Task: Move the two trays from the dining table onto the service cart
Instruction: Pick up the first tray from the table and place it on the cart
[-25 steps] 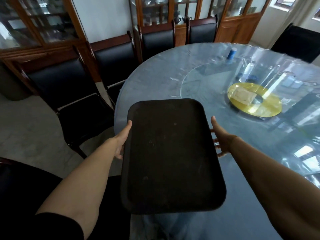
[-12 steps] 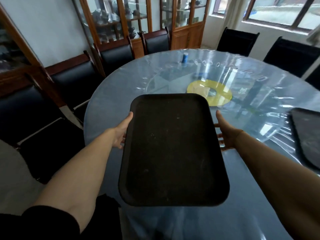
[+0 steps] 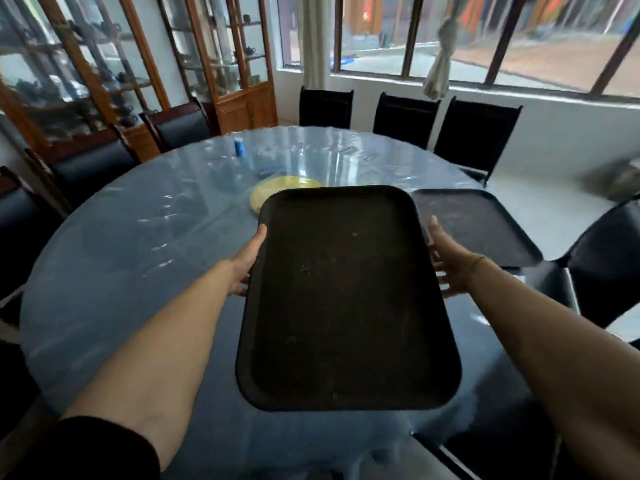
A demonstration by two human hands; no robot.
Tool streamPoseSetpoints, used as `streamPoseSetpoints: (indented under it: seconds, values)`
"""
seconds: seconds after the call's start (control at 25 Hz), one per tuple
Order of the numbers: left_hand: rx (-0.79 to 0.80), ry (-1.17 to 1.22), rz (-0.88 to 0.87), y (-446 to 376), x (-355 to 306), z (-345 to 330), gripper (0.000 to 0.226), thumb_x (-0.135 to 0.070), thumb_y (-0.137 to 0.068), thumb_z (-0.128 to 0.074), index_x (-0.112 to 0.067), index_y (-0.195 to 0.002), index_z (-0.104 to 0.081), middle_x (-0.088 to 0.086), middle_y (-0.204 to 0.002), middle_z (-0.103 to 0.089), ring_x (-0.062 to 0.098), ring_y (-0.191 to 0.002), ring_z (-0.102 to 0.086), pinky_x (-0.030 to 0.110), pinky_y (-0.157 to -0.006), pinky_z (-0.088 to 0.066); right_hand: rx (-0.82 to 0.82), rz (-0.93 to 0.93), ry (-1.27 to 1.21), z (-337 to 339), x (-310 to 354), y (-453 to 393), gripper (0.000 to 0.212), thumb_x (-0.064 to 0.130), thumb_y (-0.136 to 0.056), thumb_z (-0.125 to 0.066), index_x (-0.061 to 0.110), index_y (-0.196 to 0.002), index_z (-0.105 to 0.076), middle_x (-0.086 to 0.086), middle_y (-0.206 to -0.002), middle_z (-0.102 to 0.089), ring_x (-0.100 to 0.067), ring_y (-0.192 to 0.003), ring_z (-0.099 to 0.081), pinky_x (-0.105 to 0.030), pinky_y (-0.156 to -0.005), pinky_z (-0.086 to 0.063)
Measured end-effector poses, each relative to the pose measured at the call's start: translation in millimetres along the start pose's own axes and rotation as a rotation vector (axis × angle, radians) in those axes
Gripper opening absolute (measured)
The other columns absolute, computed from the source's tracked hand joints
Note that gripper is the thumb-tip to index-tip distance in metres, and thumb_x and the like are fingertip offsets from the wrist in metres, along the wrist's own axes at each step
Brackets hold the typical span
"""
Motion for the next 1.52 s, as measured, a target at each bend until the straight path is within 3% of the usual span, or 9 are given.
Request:
streamPoseSetpoints:
  seconds: [0.2,0.52,0.72,0.84,0.96,1.08,1.24,1.36,1.52]
  values:
    - [0.166,-0.110,-0.100,19,-43,-122,0.086,-0.092,-0.074,-0.028,-0.022,-0.106,-0.066,0.006,-0.089,-0.063,0.022,-0.081,-0.058,0.032,-0.062,-0.043,-0.153,-0.009,-0.116,126,-52,43,0.095,0.095,-0.068,-0.028,0.015,-0.107,-0.061,-0.012,-0.111,-0.059,-0.030,-0.100,-0.057,-0.045,-0.088,-0.047]
    - [0.412,-0.297,-0.287,78,-89,-322,0.088,-0.089,-0.079,-0.023,-0.025,-0.122,-0.063,0.006,-0.100,-0.064,0.029,-0.099,-0.060,0.040,-0.084,-0.047,-0.335,0.044,-0.439,283,-159,145,0.067,0.088,-0.078,-0.025,0.024,-0.062,-0.034,-0.002,-0.051,-0.034,-0.013,-0.041,-0.030,-0.015,-0.047,-0.025]
    - [0.554,-0.416,-0.369,121,-104,-442,0.084,-0.087,-0.082,-0.022,-0.022,-0.115,-0.065,0.007,-0.102,-0.067,0.024,-0.092,-0.061,0.037,-0.077,-0.047,-0.581,-0.103,-0.462,355,-245,216,0.085,0.092,-0.071,-0.030,0.019,-0.098,-0.062,-0.009,-0.099,-0.059,-0.025,-0.088,-0.057,-0.036,-0.070,-0.048]
    - [0.669,-0.498,-0.404,154,-106,-513,0.083,-0.085,-0.084,-0.022,-0.020,-0.116,-0.063,0.009,-0.109,-0.066,0.026,-0.095,-0.061,0.038,-0.078,-0.048,-0.699,-0.145,-0.541,383,-290,263,0.090,0.094,-0.069,-0.030,0.018,-0.102,-0.064,-0.008,-0.097,-0.059,-0.024,-0.083,-0.056,-0.037,-0.071,-0.048]
    - [0.808,-0.528,-0.381,188,-101,-577,0.079,-0.081,-0.088,-0.022,-0.013,-0.086,-0.063,0.011,-0.077,-0.069,0.025,-0.064,-0.065,0.025,-0.052,-0.045,-0.800,-0.182,-0.626,400,-327,305,0.087,0.093,-0.069,-0.031,0.019,-0.100,-0.063,-0.008,-0.094,-0.058,-0.023,-0.081,-0.055,-0.035,-0.068,-0.045]
    - [0.980,-0.499,-0.372,221,-92,-642,0.068,-0.071,-0.094,-0.026,-0.016,-0.085,-0.064,0.002,-0.053,-0.070,0.014,-0.044,-0.067,0.020,-0.034,-0.046,-0.926,-0.210,-0.730,417,-362,344,0.085,0.092,-0.071,-0.032,0.018,-0.102,-0.062,-0.009,-0.095,-0.059,-0.023,-0.082,-0.057,-0.035,-0.071,-0.048]
    - [1.164,-0.537,-0.332,251,-86,-715,0.081,-0.075,-0.092,-0.028,-0.005,-0.097,-0.069,0.015,-0.066,-0.073,0.029,-0.059,-0.071,0.027,-0.054,-0.058,-1.035,-0.277,-0.802,432,-397,380,0.094,0.092,-0.071,-0.031,0.018,-0.121,-0.061,-0.009,-0.116,-0.062,-0.025,-0.101,-0.059,-0.039,-0.088,-0.049]
    - [1.155,-0.647,-0.442,260,-87,-761,0.088,-0.076,-0.091,-0.028,-0.005,-0.132,-0.058,0.030,-0.094,-0.069,0.045,-0.096,-0.065,0.045,-0.096,-0.051,-1.100,-0.325,-0.823,442,-414,394,0.093,0.093,-0.069,-0.032,0.017,-0.117,-0.060,-0.013,-0.115,-0.060,-0.028,-0.099,-0.057,-0.041,-0.077,-0.048]
    - [1.141,-0.815,-0.560,266,-92,-809,0.091,-0.085,-0.084,-0.020,-0.015,-0.117,-0.068,0.014,-0.114,-0.068,0.034,-0.105,-0.061,0.043,-0.088,-0.048,-1.179,-0.360,-0.878,457,-431,398,0.092,0.094,-0.067,-0.035,0.018,-0.113,-0.060,-0.013,-0.113,-0.060,-0.029,-0.099,-0.058,-0.038,-0.068,-0.047]
Point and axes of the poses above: each hand's wrist, its own y-axis away from the middle knuckle, its own z-axis out of the back of the hand, x = y × z, the point moved 5 cm from there along -y, towards the middle knuckle
